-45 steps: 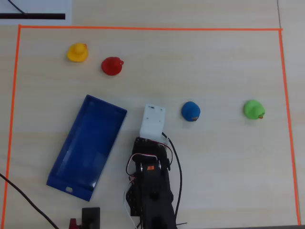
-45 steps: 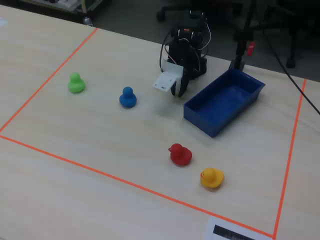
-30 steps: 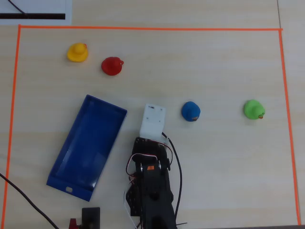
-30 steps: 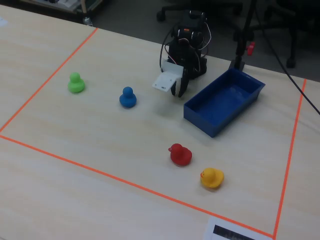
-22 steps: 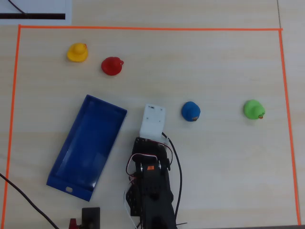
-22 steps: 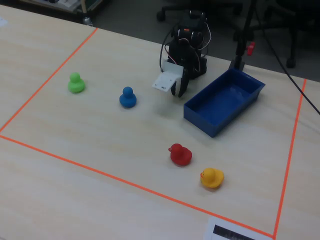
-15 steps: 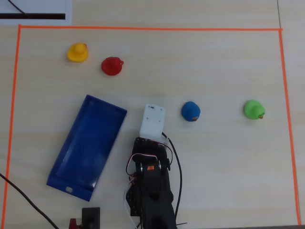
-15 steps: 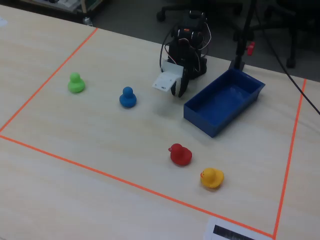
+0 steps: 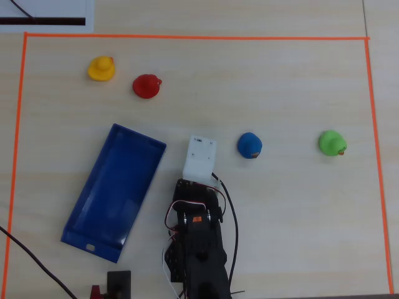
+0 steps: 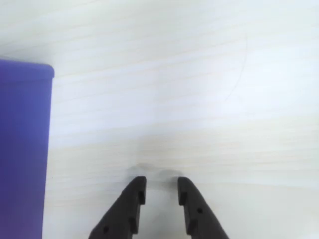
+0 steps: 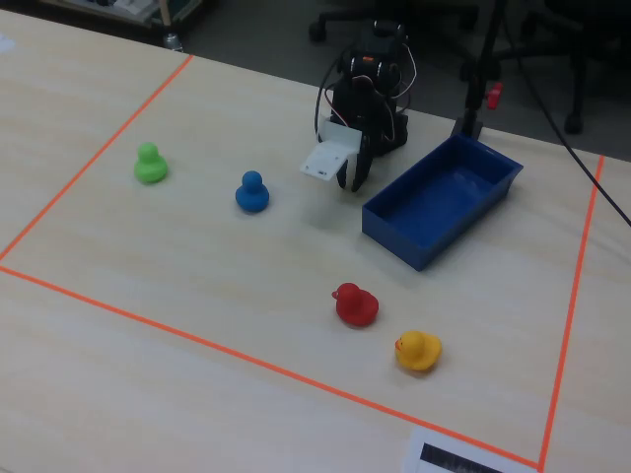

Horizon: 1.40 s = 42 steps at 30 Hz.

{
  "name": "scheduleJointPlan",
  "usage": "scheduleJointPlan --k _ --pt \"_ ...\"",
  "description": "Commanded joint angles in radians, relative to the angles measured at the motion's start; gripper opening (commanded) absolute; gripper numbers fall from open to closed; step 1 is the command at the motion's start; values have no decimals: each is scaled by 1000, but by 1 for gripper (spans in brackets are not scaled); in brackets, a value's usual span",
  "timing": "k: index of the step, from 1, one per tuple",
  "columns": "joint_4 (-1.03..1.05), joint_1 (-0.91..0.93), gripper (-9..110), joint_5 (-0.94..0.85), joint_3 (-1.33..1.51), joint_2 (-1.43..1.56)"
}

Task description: Grasp red duck and put it into box.

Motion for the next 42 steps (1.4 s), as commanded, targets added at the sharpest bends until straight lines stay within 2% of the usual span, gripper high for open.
scheduleJointPlan --k 1,34,40,42 --pt "26 2 6 -2 -3 0" --pt "26 12 6 -2 -3 0" --pt "25 9 2 11 -3 -2" --pt "-9 25 1 -41 -5 -41"
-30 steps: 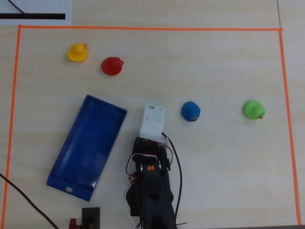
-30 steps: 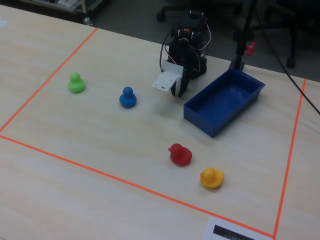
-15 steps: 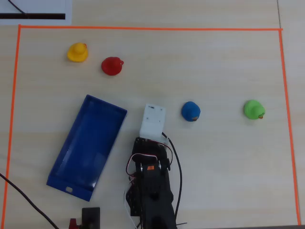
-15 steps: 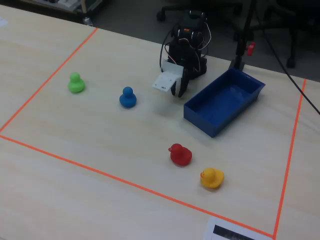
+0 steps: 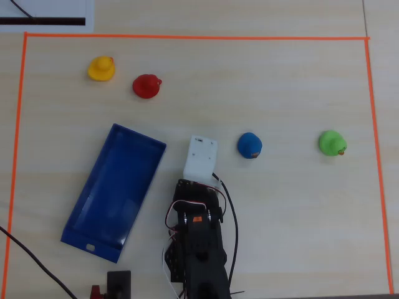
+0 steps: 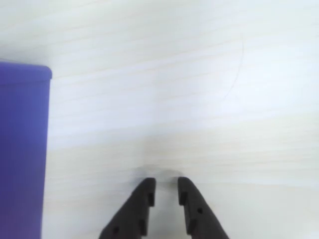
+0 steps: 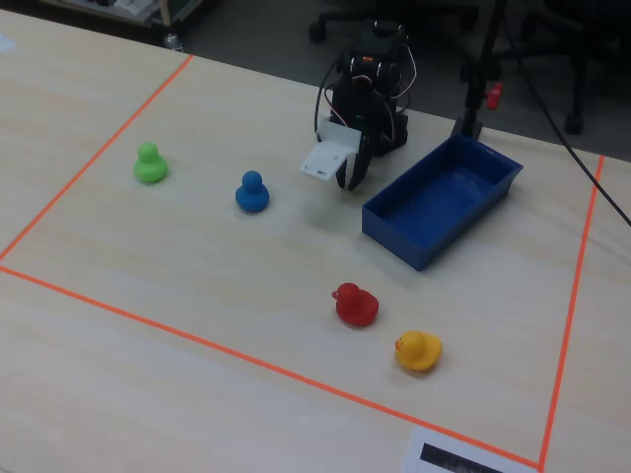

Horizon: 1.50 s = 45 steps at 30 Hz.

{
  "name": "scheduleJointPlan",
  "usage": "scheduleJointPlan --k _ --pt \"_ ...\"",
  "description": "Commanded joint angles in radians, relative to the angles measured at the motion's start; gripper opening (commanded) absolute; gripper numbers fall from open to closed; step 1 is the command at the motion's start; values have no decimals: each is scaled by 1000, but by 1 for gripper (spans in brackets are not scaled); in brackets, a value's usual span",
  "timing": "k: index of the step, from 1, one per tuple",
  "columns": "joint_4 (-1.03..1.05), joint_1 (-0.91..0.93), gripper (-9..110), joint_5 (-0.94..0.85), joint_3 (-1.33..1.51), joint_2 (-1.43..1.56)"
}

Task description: Grasp red duck and put it into box.

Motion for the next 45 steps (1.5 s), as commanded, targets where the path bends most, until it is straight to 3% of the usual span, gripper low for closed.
scheduleJointPlan --k 1,6,12,24,33,45 --pt "-54 23 2 -32 -14 -78" --pt "-253 57 12 -32 -252 -393" --pt "-235 26 32 17 -712 -790" --pt "-417 6 46 58 -1163 -1466" --pt "-433 -38 45 71 -1508 -1810" --pt "-540 -130 45 121 -1615 -2014"
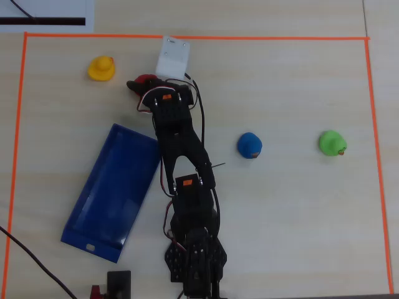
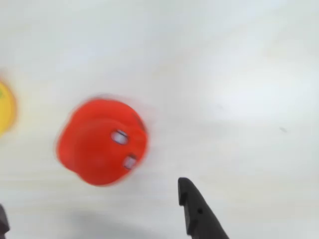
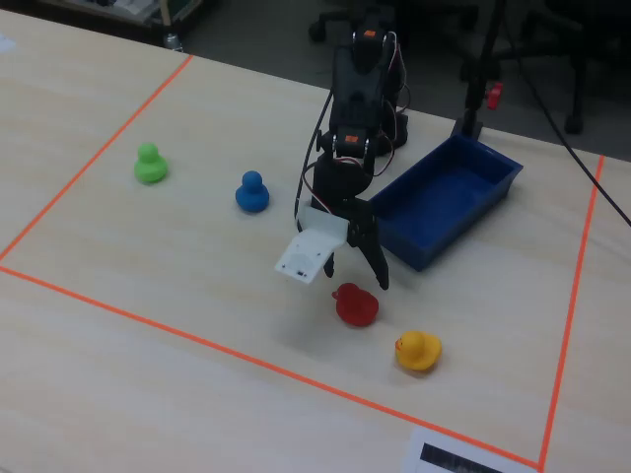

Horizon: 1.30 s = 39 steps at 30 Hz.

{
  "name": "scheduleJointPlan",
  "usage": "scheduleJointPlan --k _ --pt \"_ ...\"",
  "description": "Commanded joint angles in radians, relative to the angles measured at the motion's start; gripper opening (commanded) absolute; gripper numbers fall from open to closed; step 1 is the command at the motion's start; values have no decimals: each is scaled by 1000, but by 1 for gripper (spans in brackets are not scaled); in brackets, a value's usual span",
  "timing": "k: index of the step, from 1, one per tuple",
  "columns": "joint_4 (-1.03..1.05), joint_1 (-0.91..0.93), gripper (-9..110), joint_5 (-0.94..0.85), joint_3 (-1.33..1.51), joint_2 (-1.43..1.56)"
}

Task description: Grasp red duck and put it into box.

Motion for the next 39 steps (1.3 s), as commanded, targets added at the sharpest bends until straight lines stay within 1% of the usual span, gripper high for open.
scheduleJointPlan --k 1,12,15,16,18,19,21,27,29,33,37,39 --pt "-38 -17 45 11 -87 -20" --pt "-83 -15 44 3 -170 -127" --pt "-94 -15 41 2 -170 -147" --pt "-100 -14 39 2 -170 -153" --pt "-121 -6 23 3 -170 -166" --pt "-130 -3 19 6 -170 -172" --pt "-137 0 0 11 -170 -178" --pt "-87 29 0 40 -170 -129" --pt "-25 48 0 55 -172 -55" --pt "215 52 0 109 -167 169" --pt "451 -3 0 198 -124 379" --pt "560 -52 0 261 -121 426"
